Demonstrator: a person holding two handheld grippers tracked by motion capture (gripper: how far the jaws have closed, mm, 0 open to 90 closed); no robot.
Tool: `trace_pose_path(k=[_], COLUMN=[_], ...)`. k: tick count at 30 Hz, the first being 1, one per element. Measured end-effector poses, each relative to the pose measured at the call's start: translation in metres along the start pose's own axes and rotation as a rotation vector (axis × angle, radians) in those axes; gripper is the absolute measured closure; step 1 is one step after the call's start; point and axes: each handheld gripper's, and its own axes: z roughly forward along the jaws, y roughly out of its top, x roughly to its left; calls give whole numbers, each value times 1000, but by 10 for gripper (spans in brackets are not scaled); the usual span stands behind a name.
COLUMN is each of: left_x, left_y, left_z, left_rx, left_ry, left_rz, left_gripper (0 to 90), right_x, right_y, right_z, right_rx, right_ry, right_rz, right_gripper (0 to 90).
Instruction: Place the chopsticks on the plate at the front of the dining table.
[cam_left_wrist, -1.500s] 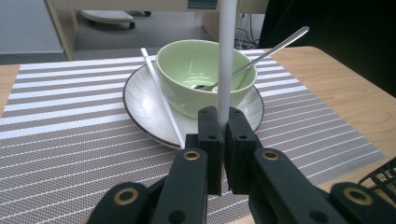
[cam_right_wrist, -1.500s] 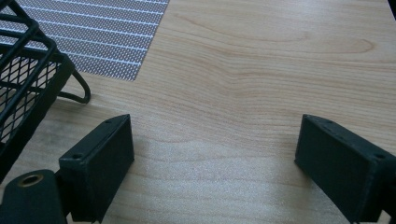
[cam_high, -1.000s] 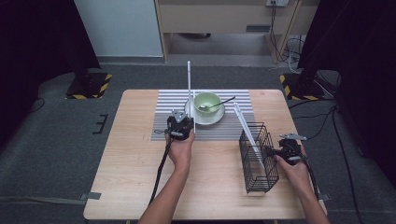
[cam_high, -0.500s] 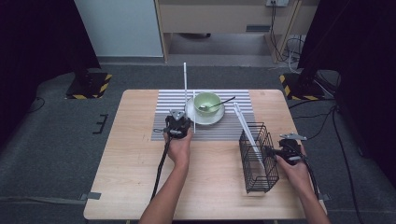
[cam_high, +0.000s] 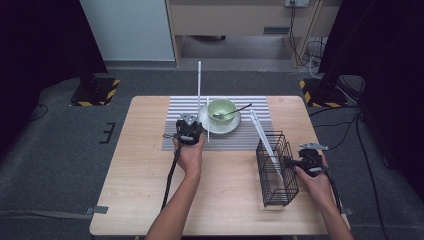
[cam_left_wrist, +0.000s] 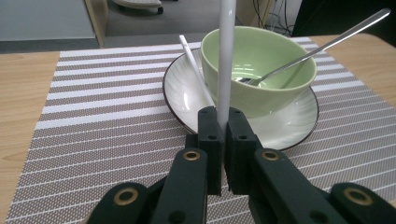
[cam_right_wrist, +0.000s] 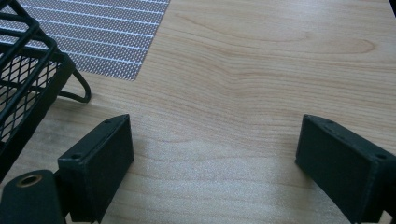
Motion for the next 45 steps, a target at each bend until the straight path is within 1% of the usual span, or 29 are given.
trace_pose_path(k=[1,4,9,10,13,17,27,37,42,45], left_x=[1,1,0,0,2,4,5,4,4,4], left_y=[-1,-3,-7,-7,-10,-12,-15,-16,-16,-17], left_z=[2,5,12,12,17,19,24,26,27,27], left_rx=[11,24,54,54,87,102,118,116,118,120], left_ry=[6,12,12,12,20,26,24,21,21,25], left_rz=[-1,4,-3,-3,-10,-12,-22,-29,-30,-22], left_gripper=[863,863,863,863,862,862,862,862,862,862], right_x=[0,0,0,0,0,0,-1,-1,-1,-1], right_y=[0,0,0,0,0,0,0,0,0,0], right_z=[0,0,0,0,0,0,0,0,0,0], right_rx=[0,0,0,0,1,0,2,2,2,2], right_ry=[1,1,2,2,5,6,10,11,10,11], right_rz=[1,0,-2,-2,0,-4,-6,-6,-6,-6], right_gripper=[110,110,110,110,109,109,108,108,108,107])
